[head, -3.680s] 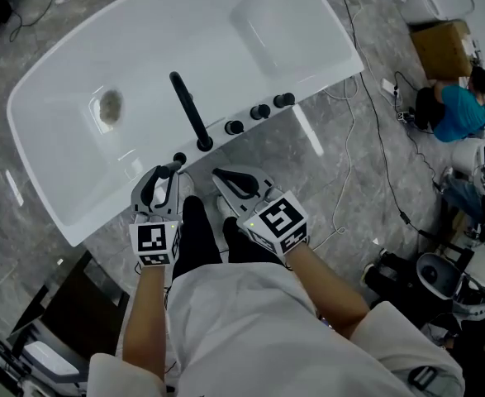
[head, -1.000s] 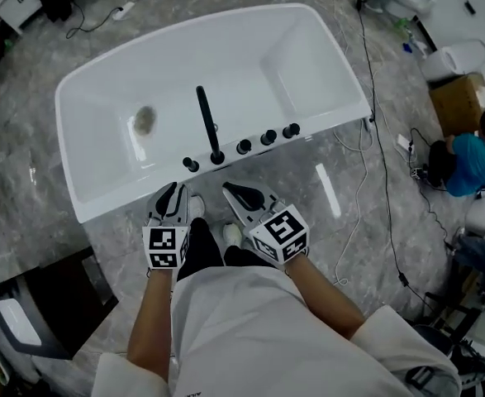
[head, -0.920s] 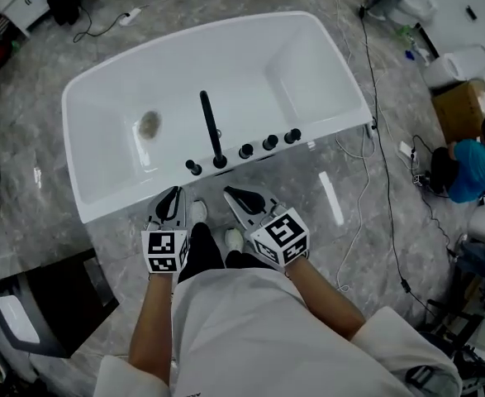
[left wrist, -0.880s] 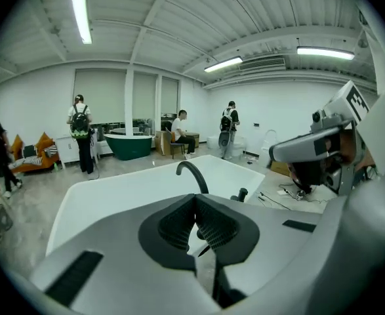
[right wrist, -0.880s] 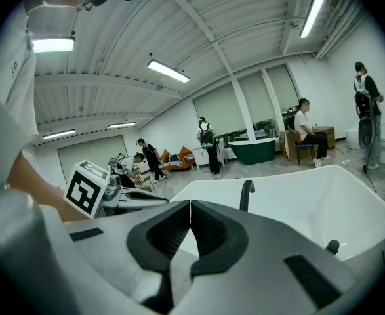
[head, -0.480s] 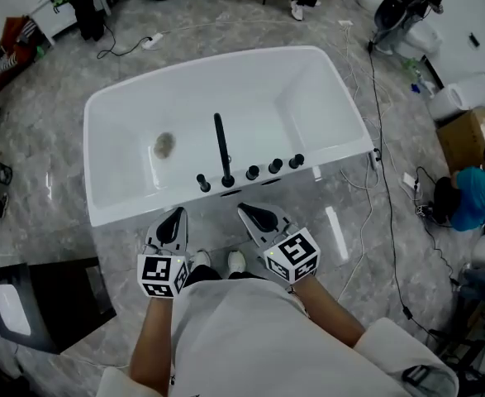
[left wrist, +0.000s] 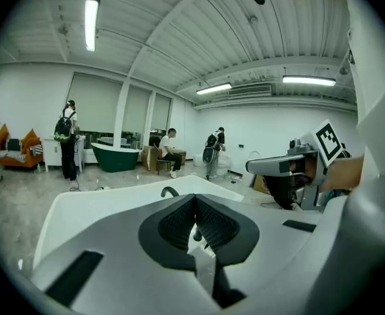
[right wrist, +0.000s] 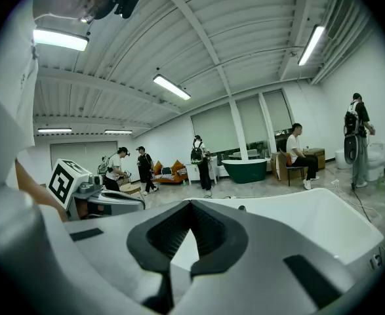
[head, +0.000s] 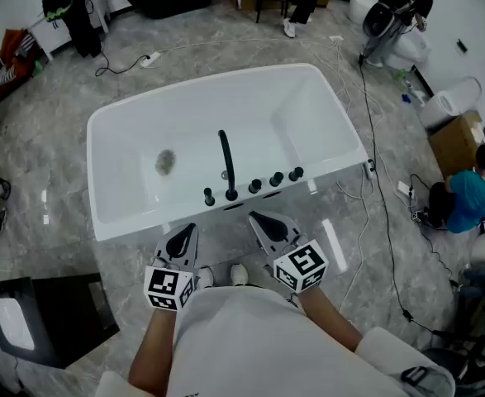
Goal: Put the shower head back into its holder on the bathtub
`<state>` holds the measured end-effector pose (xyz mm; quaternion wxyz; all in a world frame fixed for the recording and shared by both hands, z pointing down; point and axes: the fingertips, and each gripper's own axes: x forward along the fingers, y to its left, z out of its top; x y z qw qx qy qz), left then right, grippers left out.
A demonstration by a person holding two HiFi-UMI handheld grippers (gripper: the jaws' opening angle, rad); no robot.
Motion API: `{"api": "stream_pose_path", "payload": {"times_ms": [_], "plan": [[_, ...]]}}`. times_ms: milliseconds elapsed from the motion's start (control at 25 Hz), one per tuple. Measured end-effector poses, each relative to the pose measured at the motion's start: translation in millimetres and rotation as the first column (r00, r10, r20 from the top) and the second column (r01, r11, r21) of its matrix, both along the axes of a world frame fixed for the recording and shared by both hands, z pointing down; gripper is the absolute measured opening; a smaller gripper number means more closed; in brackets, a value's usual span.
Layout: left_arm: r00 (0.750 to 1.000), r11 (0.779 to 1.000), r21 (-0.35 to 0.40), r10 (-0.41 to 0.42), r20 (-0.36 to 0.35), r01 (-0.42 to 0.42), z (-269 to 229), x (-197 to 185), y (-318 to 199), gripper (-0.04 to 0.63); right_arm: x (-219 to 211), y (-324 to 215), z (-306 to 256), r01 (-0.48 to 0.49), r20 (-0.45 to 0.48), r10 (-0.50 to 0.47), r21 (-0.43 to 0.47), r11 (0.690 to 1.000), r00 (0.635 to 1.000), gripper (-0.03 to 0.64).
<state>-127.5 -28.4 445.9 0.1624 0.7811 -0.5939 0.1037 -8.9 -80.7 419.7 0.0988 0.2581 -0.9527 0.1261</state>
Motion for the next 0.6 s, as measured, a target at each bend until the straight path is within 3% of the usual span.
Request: {"api": "stream_pose_path", "payload": {"times_ms": [320,600], "plan": [[0.999,0.999,0.009,0.037,-0.012,-0.037,1,-6,0,0.012,-1,10,-2,-0.048,-0.001,0.048,0.002,0.999,0.999,0.017],[0.996,0.997,0.005,0.080,0.030,-0.080,5,1,0,0.012,6,12,-2,-0.071,-0.012,0.071,0.006,0.997,0.997,0.017]]}}
